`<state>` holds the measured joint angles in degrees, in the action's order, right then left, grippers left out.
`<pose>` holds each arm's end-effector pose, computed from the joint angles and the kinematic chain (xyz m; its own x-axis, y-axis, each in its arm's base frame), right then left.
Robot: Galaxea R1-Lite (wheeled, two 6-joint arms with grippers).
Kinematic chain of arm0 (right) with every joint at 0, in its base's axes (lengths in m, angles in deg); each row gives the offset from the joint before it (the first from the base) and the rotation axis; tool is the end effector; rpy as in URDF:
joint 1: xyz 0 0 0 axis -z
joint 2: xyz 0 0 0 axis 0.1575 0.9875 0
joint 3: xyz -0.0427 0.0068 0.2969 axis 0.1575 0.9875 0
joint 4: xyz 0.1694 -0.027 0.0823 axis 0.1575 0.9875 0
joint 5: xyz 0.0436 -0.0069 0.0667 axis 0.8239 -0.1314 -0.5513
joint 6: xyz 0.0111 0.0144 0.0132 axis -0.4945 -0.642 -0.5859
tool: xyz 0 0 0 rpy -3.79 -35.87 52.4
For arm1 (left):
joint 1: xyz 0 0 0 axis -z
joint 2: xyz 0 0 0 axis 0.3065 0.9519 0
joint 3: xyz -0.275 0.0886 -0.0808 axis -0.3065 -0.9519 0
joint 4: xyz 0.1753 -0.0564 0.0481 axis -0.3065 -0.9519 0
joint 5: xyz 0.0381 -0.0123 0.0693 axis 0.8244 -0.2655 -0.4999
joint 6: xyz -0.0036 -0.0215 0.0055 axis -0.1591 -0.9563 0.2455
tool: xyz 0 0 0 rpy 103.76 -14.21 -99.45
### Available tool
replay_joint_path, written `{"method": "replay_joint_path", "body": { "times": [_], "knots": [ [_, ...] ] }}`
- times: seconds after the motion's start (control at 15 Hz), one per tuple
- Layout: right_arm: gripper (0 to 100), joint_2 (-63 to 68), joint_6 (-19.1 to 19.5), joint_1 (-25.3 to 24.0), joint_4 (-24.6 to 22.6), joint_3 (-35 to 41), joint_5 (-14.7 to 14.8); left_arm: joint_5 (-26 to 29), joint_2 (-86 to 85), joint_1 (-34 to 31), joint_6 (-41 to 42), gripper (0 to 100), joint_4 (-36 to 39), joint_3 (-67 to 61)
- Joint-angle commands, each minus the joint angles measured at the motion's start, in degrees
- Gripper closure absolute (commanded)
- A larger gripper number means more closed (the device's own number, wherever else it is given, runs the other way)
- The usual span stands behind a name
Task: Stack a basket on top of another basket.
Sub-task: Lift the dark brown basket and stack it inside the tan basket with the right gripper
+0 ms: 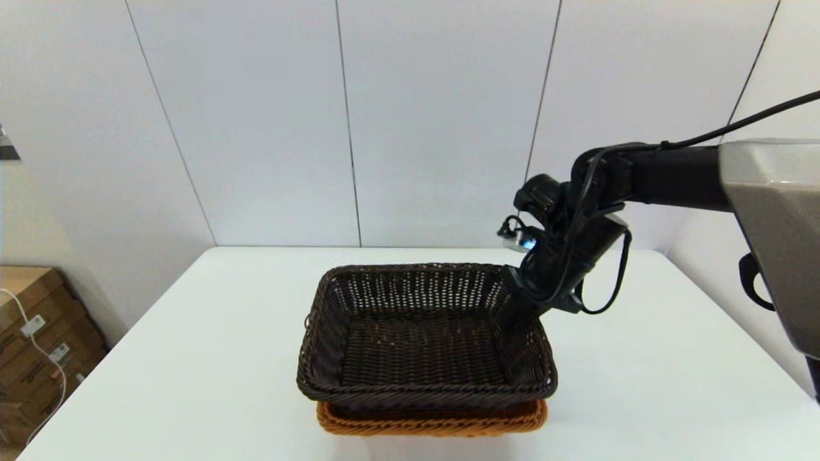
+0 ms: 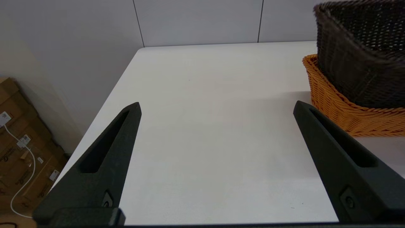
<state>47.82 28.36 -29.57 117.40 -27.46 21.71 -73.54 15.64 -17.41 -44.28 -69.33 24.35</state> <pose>0.3675 0.1471 0.1495 -0.0097 0.4252 -0.9050 -0.1261 0.8973 0.4229 -0.0228 0.0002 0.0744 0.9999 -0.0076 -0.0106 0.0077 0.9999 0.0091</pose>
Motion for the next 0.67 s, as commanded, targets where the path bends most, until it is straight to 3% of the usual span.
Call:
{"method": "replay_joint_path", "body": {
  "times": [0.07, 0.67],
  "knots": [
    [100, 1.4, 0.1, -0.1, 0.3, 0.1, 0.0, 0.0, 0.0, 0.0, 0.0, 0, 0.0, -0.3],
    [100, 4.2, 0.3, 0.0, 0.3, 0.1, 1.1, 0.0, 0.0, 0.0, 0.0, 0, 0.0, -0.3]
  ]
}}
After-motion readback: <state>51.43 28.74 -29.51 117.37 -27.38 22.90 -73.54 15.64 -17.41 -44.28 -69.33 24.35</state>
